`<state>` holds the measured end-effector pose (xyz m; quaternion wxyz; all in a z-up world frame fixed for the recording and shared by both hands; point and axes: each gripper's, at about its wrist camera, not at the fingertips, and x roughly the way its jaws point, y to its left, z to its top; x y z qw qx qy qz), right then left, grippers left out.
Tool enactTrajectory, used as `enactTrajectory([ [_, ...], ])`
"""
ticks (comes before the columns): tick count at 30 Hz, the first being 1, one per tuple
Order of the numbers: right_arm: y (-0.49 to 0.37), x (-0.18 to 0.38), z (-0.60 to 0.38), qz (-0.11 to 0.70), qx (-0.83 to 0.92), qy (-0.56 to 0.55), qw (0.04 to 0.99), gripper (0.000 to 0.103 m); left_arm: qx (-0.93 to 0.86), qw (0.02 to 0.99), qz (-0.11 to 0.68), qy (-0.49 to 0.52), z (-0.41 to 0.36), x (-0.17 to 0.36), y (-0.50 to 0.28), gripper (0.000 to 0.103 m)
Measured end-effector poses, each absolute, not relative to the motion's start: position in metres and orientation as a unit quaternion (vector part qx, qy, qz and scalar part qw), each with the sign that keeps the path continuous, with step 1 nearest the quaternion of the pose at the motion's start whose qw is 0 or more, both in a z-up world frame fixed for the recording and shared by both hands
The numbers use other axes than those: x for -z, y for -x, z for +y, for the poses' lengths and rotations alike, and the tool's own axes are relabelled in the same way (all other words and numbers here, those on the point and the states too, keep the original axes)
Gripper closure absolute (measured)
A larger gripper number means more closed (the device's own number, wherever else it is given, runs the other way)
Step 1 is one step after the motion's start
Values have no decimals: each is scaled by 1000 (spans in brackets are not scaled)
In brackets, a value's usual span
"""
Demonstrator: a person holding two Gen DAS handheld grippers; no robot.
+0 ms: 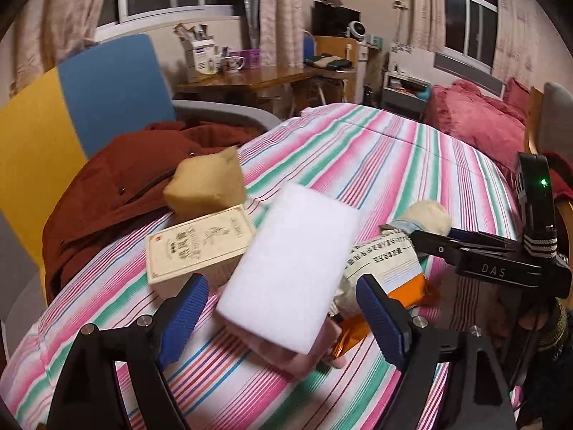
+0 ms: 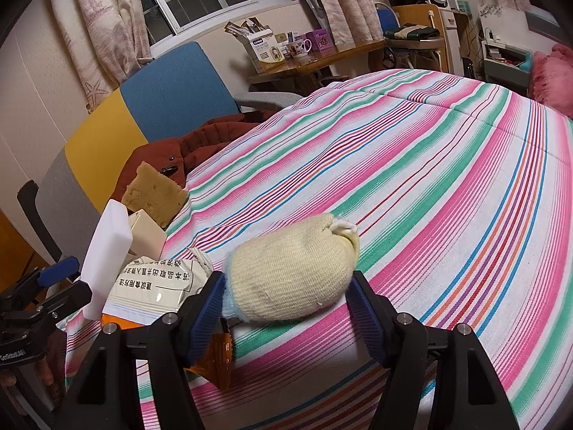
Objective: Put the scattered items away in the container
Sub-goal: 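Grasp the white sponge with the left tool and lift it, then carry the white sponge and cream sock toward the gold tin with both tools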
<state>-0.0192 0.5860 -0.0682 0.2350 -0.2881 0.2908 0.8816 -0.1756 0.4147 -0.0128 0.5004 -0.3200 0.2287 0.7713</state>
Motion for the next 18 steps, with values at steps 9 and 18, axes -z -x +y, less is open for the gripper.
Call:
enactTrajectory([
  [9, 19, 68, 586, 291, -882, 288, 235, 33, -754, 516, 235, 331, 424, 18, 179, 17],
  [18, 18, 68, 587, 292, -882, 287, 235, 33, -763, 502, 222, 341, 420, 22, 178, 35],
])
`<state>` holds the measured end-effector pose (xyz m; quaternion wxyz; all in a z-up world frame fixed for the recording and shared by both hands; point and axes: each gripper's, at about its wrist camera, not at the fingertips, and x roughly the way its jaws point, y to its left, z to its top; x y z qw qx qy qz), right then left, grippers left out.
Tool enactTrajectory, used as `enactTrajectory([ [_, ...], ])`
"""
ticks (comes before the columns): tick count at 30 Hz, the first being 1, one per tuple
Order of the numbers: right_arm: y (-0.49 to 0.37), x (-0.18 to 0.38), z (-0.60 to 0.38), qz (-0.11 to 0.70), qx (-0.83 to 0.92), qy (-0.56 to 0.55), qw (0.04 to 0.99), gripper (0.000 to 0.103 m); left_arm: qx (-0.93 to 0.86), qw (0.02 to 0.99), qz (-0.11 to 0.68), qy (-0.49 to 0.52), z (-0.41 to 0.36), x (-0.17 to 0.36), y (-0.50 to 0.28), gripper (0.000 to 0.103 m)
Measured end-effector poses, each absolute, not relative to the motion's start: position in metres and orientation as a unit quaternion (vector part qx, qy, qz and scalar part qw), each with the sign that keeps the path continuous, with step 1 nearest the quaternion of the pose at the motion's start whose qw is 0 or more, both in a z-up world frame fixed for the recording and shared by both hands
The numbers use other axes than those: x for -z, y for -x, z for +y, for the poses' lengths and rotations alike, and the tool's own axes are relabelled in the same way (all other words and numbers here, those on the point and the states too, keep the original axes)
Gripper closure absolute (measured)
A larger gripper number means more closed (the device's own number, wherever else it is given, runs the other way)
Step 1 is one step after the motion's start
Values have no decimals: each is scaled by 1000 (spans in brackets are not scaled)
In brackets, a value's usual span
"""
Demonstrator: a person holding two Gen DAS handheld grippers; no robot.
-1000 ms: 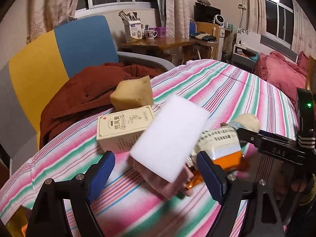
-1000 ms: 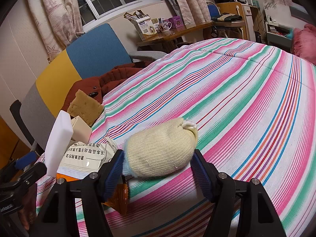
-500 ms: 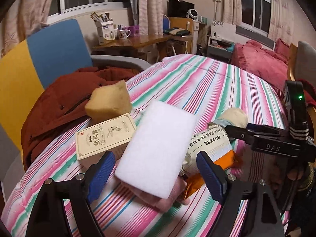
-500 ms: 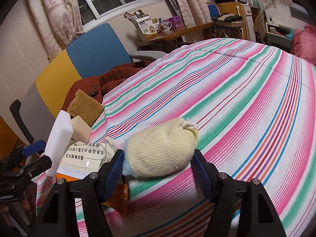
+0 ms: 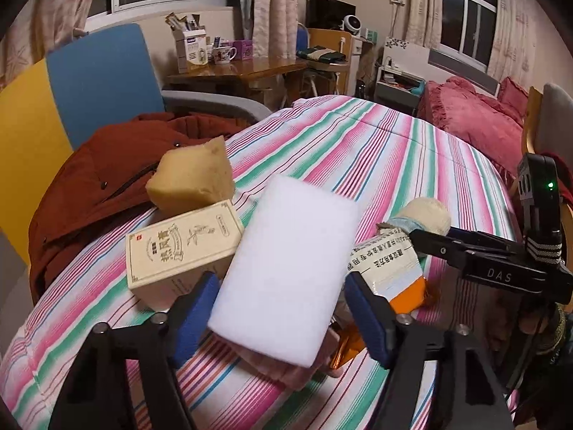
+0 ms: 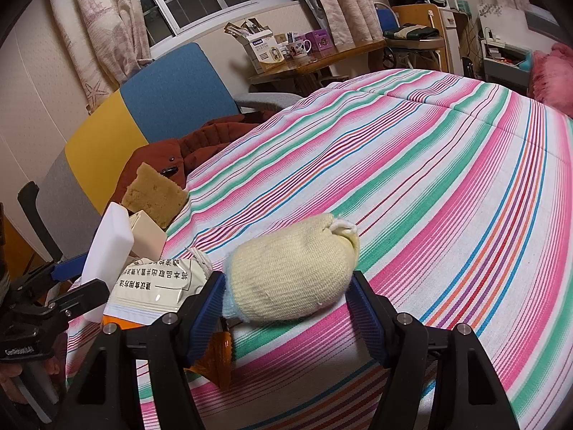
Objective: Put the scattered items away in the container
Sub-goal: 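Carry the white sponge and cream sock toward the gold tin with both tools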
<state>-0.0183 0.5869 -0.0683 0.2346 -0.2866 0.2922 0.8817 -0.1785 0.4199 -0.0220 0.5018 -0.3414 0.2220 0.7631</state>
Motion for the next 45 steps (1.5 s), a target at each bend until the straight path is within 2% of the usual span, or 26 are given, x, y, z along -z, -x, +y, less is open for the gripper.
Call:
enactTrajectory([
  [6, 17, 68, 588, 297, -882, 281, 235, 35, -775, 482, 200, 356, 414, 22, 180, 38],
  [22, 12, 69, 594, 319, -881, 265, 230, 40, -803, 430, 120, 395, 366, 14, 153, 39],
  [33, -2, 63, 588, 317, -883, 250, 238, 40, -800, 413, 81, 428, 322, 23, 110, 39],
  [45, -52, 61, 536, 299, -895, 261, 206, 40, -814, 415, 68, 401, 282, 24, 53, 39],
])
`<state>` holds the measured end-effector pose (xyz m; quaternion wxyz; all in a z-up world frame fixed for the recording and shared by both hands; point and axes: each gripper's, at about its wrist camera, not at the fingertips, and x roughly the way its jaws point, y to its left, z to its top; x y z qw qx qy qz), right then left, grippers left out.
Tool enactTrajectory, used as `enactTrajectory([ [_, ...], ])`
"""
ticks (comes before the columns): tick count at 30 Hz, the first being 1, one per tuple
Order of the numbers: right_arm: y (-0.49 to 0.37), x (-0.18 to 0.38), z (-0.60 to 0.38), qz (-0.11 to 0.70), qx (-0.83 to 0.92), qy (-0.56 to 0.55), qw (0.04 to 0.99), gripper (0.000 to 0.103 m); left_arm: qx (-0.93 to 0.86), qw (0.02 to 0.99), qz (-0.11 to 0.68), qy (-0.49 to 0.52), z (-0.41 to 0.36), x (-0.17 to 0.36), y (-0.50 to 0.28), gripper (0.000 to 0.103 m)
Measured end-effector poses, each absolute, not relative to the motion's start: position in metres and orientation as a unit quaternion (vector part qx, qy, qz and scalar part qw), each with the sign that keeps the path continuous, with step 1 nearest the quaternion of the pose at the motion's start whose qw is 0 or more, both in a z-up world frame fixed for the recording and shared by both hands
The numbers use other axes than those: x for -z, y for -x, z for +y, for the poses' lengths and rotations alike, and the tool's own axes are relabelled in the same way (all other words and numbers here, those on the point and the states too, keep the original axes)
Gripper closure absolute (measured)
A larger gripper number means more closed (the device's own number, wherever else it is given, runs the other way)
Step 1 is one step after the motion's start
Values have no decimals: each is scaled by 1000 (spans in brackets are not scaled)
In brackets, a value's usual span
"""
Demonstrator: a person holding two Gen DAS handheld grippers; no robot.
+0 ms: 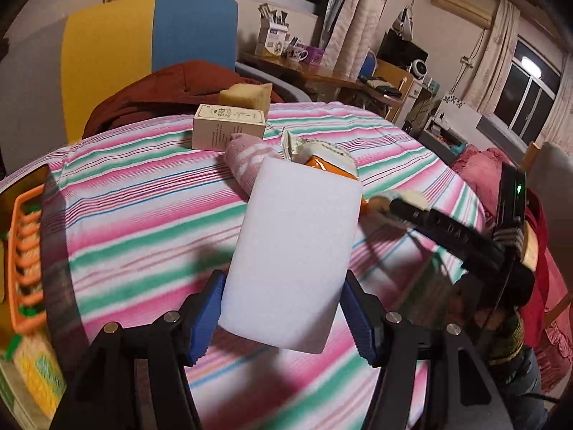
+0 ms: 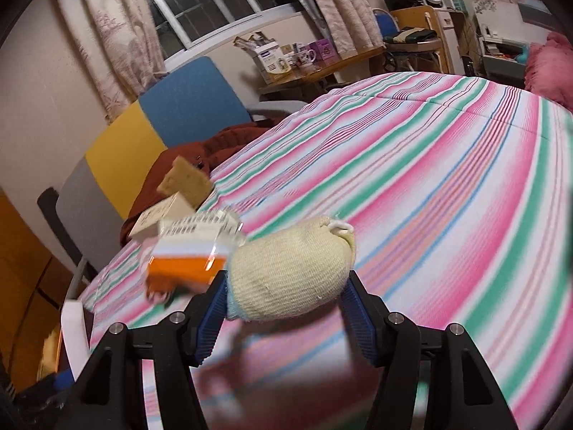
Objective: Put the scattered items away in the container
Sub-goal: 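Carry the white sponge and cream sock toward the gold tin with both tools, then lower the white sponge and cream sock into the gold tin, opening both tools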
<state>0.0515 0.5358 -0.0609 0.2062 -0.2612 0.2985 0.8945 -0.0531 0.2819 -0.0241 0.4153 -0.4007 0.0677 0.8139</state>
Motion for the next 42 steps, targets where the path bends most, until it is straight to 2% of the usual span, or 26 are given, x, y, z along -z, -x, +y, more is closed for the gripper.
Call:
enactTrajectory([
  [15, -32, 33, 430, 238, -928, 272, 89, 40, -856, 361, 0, 370, 187, 0, 51, 39],
  [28, 26, -6, 300, 162, -943, 281, -67, 40, -909, 236, -45, 341, 47, -25, 102, 39],
  [42, 110, -21, 199, 66, -938, 316, -130, 40, -908, 143, -70, 387, -29, 7, 162, 39],
])
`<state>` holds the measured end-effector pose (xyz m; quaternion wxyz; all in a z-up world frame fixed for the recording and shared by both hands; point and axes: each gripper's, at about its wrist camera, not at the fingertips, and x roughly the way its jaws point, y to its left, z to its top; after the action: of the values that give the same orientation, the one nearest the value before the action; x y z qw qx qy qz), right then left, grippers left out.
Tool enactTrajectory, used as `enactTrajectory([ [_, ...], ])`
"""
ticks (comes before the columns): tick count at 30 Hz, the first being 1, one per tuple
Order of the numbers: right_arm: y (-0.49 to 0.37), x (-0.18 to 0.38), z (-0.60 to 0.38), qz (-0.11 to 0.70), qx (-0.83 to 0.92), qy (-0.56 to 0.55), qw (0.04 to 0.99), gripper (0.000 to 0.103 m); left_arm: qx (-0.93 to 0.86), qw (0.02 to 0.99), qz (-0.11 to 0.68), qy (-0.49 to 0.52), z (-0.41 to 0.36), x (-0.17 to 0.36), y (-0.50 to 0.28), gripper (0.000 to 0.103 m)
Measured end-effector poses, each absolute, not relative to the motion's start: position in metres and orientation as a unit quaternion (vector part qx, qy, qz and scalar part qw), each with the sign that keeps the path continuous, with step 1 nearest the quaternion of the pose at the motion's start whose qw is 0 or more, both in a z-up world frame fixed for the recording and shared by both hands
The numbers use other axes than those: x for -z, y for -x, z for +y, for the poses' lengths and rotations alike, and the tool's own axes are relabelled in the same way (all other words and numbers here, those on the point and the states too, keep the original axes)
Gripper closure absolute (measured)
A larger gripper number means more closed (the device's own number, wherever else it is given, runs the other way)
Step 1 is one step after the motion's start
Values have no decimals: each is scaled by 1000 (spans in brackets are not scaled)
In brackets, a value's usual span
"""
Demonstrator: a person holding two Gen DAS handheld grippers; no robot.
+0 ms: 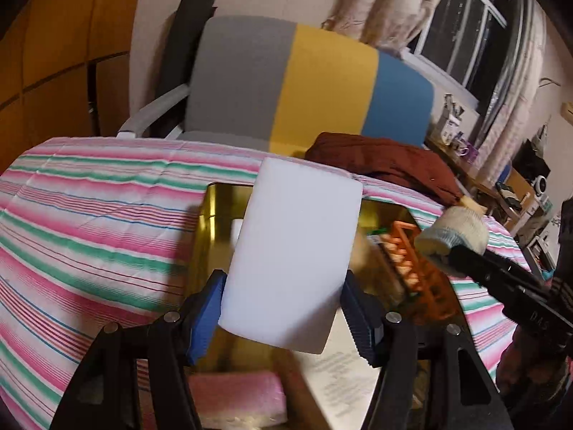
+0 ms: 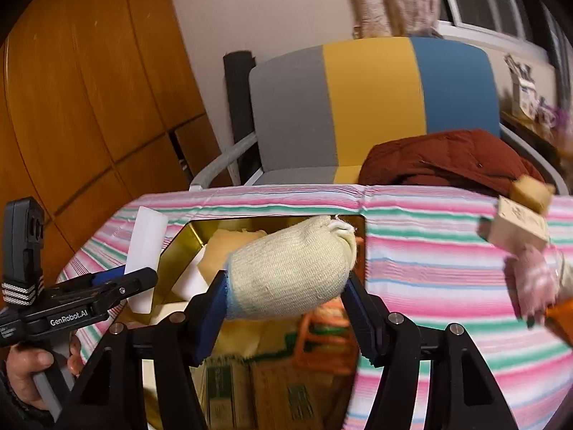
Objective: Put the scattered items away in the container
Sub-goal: 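Lower the white sponge and cream sock into the gold tin, opening both tools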
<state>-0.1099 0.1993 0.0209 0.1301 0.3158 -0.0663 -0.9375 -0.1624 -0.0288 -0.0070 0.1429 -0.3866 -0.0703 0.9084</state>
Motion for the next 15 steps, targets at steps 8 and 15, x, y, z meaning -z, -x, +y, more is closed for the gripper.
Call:
enactTrajectory([
  [8, 157, -13, 179, -19, 933, -341, 112, 40, -902, 129, -72, 405, -33, 22, 180, 38],
  [15, 187, 0, 167, 9, 924, -369, 103, 39, -897, 125, -70, 419, -29, 30, 190, 37],
])
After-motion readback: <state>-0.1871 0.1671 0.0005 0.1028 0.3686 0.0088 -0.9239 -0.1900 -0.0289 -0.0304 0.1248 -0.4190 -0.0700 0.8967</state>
